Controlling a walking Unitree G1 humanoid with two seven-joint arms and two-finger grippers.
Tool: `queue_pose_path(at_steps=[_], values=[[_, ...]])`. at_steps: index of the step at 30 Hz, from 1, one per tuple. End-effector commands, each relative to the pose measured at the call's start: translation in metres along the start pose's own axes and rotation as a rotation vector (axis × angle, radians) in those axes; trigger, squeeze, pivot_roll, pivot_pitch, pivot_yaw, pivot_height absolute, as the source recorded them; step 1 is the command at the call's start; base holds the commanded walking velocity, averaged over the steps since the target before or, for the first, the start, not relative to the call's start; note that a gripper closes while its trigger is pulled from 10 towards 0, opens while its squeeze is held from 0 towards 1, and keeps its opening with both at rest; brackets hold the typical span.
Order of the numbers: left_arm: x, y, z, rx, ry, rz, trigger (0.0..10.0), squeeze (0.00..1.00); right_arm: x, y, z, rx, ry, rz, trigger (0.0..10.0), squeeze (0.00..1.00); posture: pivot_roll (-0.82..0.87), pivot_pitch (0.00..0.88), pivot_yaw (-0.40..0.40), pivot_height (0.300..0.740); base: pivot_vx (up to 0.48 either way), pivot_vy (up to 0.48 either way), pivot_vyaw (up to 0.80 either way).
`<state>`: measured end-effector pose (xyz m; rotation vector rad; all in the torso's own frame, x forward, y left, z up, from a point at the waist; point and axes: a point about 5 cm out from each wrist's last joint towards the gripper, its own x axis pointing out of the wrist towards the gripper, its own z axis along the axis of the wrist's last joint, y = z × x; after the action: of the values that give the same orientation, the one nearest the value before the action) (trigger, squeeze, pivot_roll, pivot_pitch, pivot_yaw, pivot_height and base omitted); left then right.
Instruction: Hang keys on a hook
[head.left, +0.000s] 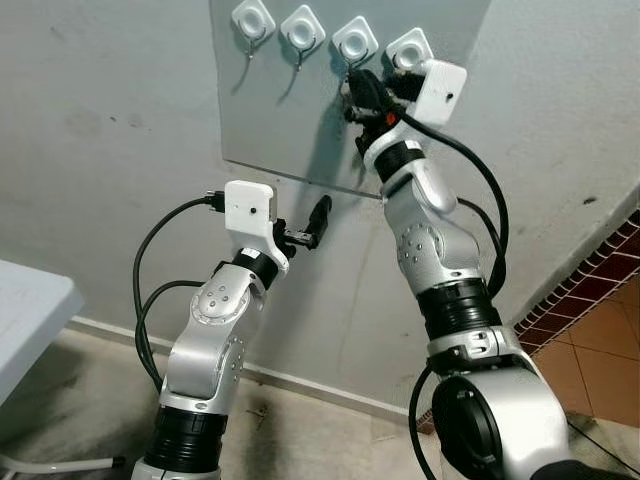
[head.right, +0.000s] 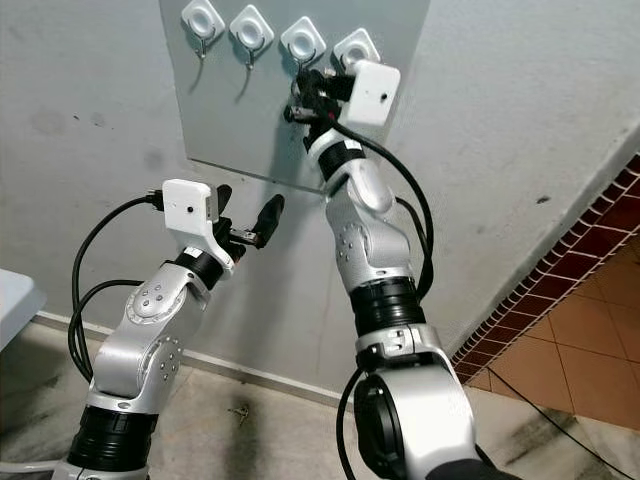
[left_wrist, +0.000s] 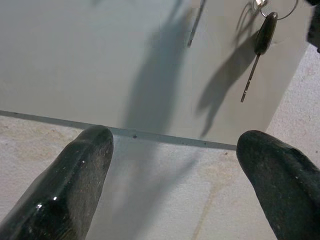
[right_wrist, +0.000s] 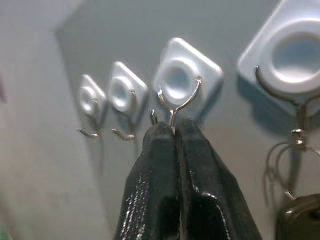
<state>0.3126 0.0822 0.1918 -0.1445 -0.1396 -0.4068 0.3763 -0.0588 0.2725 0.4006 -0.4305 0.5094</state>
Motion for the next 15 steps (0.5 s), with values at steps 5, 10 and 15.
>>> queue_pose_path(at_steps=[5,10,15], values=[[-0.0013,-0.0026,0.0029,0.002,-0.004,-0.005,10.0,0.0,0.0023,0.0071,0.011,0.011,-0.054,0.058,10.0,0.0,0.08,0.044,-0.097,0.74,0.0,0.0,0.0],[-0.0018,-0.002,0.0027,0.004,-0.004,0.0,10.0,0.0,0.0005,0.0088,0.0105,0.069,-0.064,0.094,10.0,1.0,0.08,0.047,-0.098,0.74,0.0,0.0,0.0],[-0.0018,-0.0011,0.0026,0.007,-0.003,0.007,10.0,0.0,-0.0001,0.006,0.0089,0.057,-0.053,0.069,10.0,1.0,0.08,0.049,-0.098,0.74,0.0,0.0,0.0]])
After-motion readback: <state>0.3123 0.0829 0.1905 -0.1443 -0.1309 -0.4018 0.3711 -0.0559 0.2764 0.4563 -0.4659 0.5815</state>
